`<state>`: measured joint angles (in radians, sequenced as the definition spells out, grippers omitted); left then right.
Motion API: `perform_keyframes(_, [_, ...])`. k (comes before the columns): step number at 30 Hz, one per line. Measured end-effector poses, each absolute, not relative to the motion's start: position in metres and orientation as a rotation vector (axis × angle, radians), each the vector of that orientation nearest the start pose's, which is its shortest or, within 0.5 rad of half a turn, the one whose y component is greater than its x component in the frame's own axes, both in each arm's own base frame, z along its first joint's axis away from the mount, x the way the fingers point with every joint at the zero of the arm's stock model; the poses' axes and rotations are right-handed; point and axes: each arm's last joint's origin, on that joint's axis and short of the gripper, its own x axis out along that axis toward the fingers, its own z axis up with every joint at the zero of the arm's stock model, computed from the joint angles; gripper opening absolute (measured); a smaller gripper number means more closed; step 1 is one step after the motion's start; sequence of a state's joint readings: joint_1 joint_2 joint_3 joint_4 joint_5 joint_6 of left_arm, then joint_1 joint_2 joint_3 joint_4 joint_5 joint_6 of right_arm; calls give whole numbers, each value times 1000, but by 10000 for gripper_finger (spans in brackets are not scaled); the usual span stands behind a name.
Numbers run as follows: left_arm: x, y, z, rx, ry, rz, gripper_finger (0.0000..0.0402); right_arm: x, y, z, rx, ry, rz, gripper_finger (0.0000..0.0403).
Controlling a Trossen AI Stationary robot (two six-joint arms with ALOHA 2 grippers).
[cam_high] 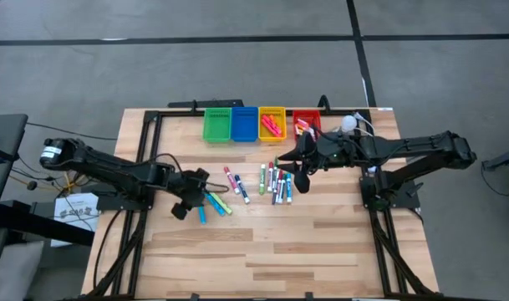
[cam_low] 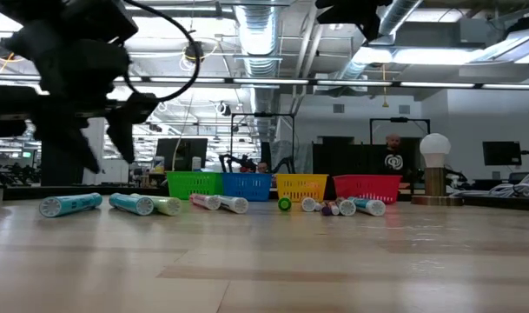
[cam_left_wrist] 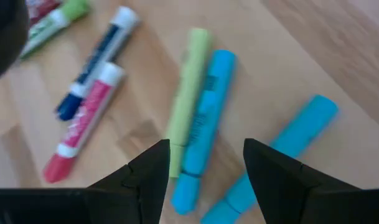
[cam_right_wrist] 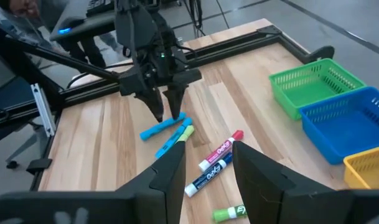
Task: Pick & Place Markers
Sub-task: Put the left blue highlighter into the yellow basket
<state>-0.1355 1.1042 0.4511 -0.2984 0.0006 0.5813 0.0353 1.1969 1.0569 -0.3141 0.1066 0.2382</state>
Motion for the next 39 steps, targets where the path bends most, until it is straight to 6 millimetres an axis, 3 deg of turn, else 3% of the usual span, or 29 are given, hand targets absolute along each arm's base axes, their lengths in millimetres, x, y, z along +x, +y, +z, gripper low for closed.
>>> perform_keyframes(10, [179,-48,157,603,905,-494,205,259,10,327,216,501,-119,123])
perform_keyframes(20, [178,-51,155,584,907,-543,205,258,9,326,208,515,-144,123])
perform_keyframes(39, [196,-56,120,595,1021,-603,205,258,9,326,207,514,-149,123])
